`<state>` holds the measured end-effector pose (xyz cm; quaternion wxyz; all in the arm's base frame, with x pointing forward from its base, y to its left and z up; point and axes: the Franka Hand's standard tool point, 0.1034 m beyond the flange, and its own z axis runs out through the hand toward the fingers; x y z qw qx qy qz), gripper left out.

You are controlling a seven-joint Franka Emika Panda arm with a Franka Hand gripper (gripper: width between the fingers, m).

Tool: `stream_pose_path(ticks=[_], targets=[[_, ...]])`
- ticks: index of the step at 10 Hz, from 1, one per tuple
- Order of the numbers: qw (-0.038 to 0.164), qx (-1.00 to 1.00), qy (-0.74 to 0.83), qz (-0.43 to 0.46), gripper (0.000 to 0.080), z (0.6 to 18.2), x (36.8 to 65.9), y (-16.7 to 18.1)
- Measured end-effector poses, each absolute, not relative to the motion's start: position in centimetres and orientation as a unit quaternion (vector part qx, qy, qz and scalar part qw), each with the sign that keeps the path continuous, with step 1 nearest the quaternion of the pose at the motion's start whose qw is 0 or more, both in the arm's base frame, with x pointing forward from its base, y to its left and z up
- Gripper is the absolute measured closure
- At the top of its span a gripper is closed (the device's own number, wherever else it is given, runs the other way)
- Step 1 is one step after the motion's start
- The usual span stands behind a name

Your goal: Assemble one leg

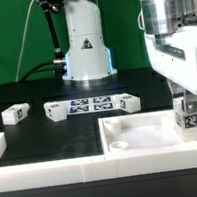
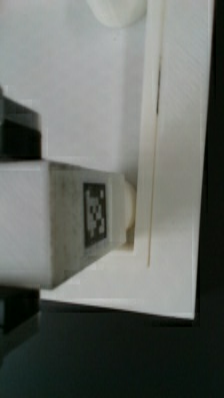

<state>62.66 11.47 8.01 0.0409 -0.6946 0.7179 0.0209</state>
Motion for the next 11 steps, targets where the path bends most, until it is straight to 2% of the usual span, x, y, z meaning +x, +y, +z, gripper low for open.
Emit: stream_pose_path(ticks=[2,3,4,5,8,11], targets=[[0.041,-0.706,0.706,0.020,0.0499,7.99,62.66,11.49],[0.041,-0.735,0.676,0.020,0.0323,8.06,62.67,11.55],[0.037,-0.746,0.665,0.026,0.0189,8.11,62.48,11.77],[0.038,-0.777,0.627,0.025,0.0162,8.12,62.47,11.84],[0.037,-0.913,0.405,0.014,0.0152,8.09,62.40,11.92],[0.034,-0.963,0.266,0.008,0.0151,7.78,62.24,12.40]])
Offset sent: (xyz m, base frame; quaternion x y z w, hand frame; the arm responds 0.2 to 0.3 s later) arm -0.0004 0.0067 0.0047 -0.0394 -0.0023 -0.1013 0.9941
